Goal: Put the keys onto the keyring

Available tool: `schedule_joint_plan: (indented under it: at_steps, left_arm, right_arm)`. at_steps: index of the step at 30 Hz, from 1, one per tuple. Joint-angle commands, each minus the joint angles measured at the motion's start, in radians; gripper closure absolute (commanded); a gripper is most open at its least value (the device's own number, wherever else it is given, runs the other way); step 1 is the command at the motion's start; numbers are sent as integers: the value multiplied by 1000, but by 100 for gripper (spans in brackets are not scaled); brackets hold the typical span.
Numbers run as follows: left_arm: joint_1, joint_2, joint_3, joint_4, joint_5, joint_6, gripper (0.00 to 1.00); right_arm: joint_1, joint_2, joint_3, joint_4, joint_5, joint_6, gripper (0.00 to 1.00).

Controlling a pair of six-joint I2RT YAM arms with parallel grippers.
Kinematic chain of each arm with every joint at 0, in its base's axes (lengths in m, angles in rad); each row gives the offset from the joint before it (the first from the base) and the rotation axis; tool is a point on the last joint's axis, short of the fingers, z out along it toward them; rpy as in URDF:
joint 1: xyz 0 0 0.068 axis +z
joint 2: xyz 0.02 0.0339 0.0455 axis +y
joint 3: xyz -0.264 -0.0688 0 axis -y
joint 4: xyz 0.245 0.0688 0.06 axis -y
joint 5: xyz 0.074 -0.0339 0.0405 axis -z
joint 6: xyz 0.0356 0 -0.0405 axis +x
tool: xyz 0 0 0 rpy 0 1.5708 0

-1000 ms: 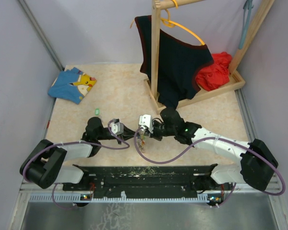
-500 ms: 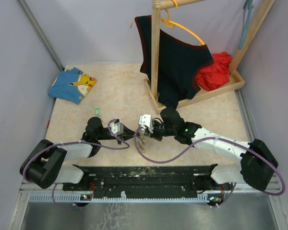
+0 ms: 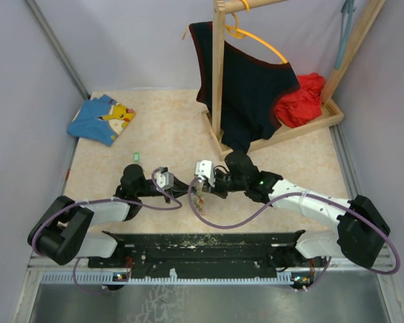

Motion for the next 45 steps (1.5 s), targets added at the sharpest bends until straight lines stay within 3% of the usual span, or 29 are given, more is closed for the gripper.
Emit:
schedule_joint_plan:
  at_steps: [1,12,23,45]
  left_arm:
    - [-15,-18,31,12,27,11,100]
    - [-17,-24,31,15,52,9,100]
    - [-19,-31,27,24,96,11,100]
    - [-19,-35,38,-11,-26,-8,100]
  right_arm:
    - [11,2,69,100,-66,10,100]
    - [8,18,74,108,-113,7,100]
    - [-50,35,101,84,-260,12,100]
    - [-35,22,105,34,-190,-41,100]
